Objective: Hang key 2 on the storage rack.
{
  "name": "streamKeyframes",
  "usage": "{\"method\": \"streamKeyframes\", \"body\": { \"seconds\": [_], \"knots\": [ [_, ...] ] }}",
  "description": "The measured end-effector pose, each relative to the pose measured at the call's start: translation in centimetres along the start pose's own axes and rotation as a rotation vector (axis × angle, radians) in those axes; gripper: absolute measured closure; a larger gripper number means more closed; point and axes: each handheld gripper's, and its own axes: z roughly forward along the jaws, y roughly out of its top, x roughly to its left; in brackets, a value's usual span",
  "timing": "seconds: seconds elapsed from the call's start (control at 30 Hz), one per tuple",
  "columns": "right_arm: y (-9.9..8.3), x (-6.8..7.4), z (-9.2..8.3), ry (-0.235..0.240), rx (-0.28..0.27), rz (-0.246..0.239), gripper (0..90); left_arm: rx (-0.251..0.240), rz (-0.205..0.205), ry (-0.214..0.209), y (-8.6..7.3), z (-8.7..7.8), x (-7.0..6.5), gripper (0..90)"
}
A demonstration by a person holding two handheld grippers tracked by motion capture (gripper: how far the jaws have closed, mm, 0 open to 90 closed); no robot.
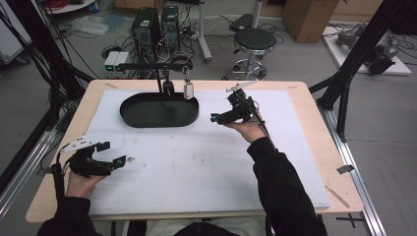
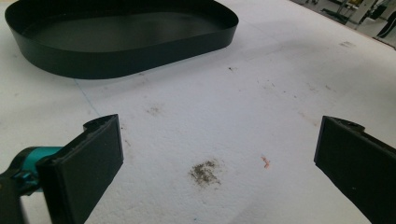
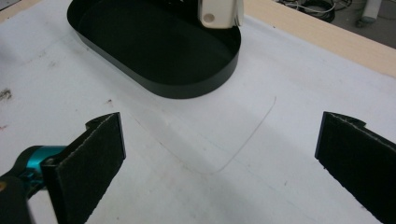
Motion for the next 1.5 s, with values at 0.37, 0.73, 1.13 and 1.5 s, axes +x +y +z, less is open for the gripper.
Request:
{"method": "streamKeyframes", "body": {
  "seconds": [0.37,0.73,1.13,1.5],
  "knots": [
    [-2.7,-1.1,-1.4,-0.02,0.004,0.021,0.8,0.005,0.001,0.003,0.0,0.0,0.0,1.7],
    [-5.0,-1.2,-2.1,-0.025,0.031,0.017,0.8,0.008,0.002,0.005,0.0,0.1,-0.1,1.7],
    [-8.4,-2.2,-2.6,-0.045,0.057,0.064,0.8,0.012,0.007,0.006,0.0,0.1,-0.2,1.7],
    [-10.9,-2.6,-3.6,-0.044,0.055,0.078,0.9,0.015,0.003,0.007,0.0,0.0,-0.2,1.7]
  ]
}}
